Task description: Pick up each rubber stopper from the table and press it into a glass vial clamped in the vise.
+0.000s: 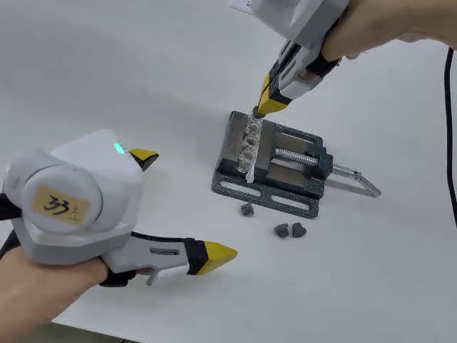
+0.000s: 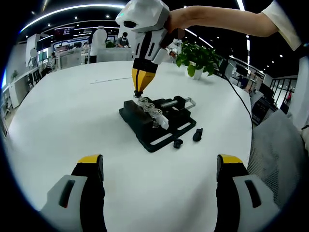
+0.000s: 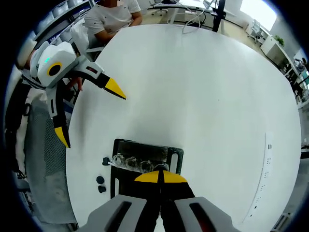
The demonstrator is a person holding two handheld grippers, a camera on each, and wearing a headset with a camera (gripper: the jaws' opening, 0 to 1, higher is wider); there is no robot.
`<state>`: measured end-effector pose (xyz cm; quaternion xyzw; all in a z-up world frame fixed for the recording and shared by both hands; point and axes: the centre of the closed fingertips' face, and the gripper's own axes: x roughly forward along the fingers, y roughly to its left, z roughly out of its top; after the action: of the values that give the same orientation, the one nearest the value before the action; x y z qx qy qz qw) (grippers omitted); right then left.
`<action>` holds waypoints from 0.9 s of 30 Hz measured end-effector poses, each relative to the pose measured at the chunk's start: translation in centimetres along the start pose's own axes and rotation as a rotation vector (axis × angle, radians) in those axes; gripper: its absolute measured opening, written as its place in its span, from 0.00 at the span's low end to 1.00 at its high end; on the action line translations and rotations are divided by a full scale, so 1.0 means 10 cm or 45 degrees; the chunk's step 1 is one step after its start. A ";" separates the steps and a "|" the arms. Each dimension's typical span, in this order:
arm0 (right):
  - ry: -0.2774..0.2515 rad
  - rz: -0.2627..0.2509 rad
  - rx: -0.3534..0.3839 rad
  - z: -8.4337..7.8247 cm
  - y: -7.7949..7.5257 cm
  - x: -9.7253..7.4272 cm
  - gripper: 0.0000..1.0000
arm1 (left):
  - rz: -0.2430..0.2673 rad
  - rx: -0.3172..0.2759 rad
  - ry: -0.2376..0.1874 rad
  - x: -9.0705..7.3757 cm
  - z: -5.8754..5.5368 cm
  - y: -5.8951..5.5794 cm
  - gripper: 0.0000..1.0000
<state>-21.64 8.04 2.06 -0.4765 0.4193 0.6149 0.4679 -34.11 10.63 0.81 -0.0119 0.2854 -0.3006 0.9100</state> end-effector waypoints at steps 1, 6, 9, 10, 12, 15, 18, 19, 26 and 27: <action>0.001 0.004 0.016 -0.01 0.01 -0.01 0.00 | 0.001 0.001 -0.002 0.01 0.01 0.00 0.97; 0.002 0.009 0.031 -0.02 0.05 -0.01 0.00 | 0.005 -0.005 -0.008 0.02 0.02 0.01 0.97; -0.012 0.011 0.055 -0.03 0.08 -0.02 0.00 | 0.007 -0.012 -0.006 0.03 0.01 0.02 0.97; -0.015 0.018 0.058 -0.03 0.08 -0.02 0.00 | 0.008 -0.012 -0.007 0.03 0.01 0.02 0.97; -0.022 0.038 0.081 -0.03 0.06 -0.02 0.00 | 0.007 -0.016 -0.005 0.03 0.00 0.02 0.97; -0.004 0.030 0.071 -0.02 0.08 -0.01 0.00 | 0.006 -0.016 -0.003 0.05 0.00 0.02 0.97; 0.016 0.019 0.044 -0.03 0.09 -0.03 0.00 | 0.001 -0.012 0.000 0.06 0.02 0.00 0.97; 0.018 0.022 0.043 -0.03 0.09 -0.03 0.00 | 0.000 -0.011 -0.002 0.06 0.03 0.00 0.97; 0.029 -0.001 0.026 -0.05 0.10 -0.05 0.00 | -0.003 0.016 -0.015 0.02 0.15 -0.04 0.97; 0.025 -0.004 0.026 -0.05 0.10 -0.05 0.00 | -0.003 0.016 -0.018 0.01 0.16 -0.04 0.97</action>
<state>-22.50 7.22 2.56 -0.4784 0.4296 0.6050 0.4696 -33.42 10.00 2.20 -0.0088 0.2771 -0.3033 0.9117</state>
